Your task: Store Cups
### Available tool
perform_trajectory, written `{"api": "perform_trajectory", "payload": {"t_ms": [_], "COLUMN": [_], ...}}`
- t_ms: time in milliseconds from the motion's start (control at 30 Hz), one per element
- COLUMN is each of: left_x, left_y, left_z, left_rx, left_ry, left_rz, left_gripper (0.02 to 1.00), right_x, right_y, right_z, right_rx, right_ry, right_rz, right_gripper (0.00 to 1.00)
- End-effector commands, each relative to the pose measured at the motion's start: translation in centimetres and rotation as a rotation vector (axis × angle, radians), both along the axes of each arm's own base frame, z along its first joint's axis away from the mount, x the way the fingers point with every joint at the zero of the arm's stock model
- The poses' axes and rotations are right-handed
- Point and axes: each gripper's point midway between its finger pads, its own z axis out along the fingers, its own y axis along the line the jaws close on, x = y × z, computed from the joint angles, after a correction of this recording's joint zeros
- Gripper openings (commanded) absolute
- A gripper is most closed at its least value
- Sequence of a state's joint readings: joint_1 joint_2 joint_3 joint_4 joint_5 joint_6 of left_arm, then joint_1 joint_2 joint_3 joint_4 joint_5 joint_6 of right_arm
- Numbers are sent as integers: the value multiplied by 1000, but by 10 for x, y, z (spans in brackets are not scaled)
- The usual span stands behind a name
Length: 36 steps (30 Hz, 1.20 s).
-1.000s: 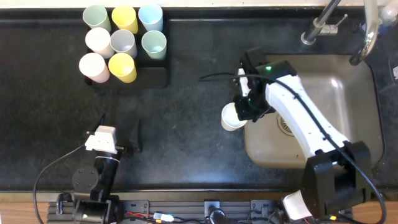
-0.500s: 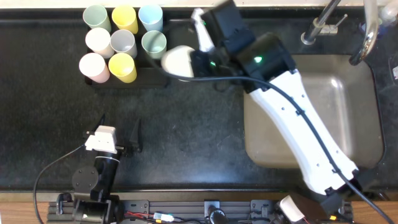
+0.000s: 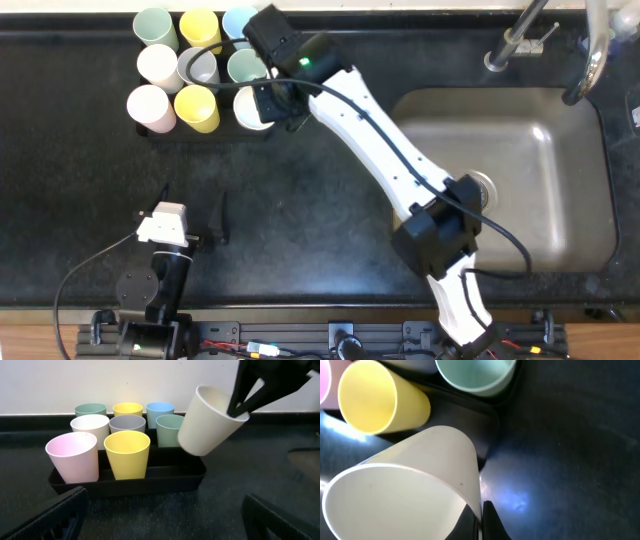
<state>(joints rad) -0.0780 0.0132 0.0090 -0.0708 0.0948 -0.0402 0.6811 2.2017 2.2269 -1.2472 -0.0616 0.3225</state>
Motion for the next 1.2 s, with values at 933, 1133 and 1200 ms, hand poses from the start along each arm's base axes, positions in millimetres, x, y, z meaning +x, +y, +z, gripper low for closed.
{"api": "perform_trajectory", "payload": {"t_ms": [933, 1133, 1200], "left_x": [-1, -1, -1], "left_y": [-2, -2, -2], "left_z": [1, 1, 1], "left_rx": [24, 24, 24], "left_ry": [-9, -9, -9], "left_rz": [-15, -14, -15], "left_gripper": [1000, 1000, 998], "right_x": [11, 12, 12], "right_y": [17, 17, 17], "right_z": [-39, -46, -46], "right_rx": [-33, -40, -40], "right_ry": [11, 19, 19], "right_rz": [-30, -29, -29], "right_gripper": [45, 82, 108]}}
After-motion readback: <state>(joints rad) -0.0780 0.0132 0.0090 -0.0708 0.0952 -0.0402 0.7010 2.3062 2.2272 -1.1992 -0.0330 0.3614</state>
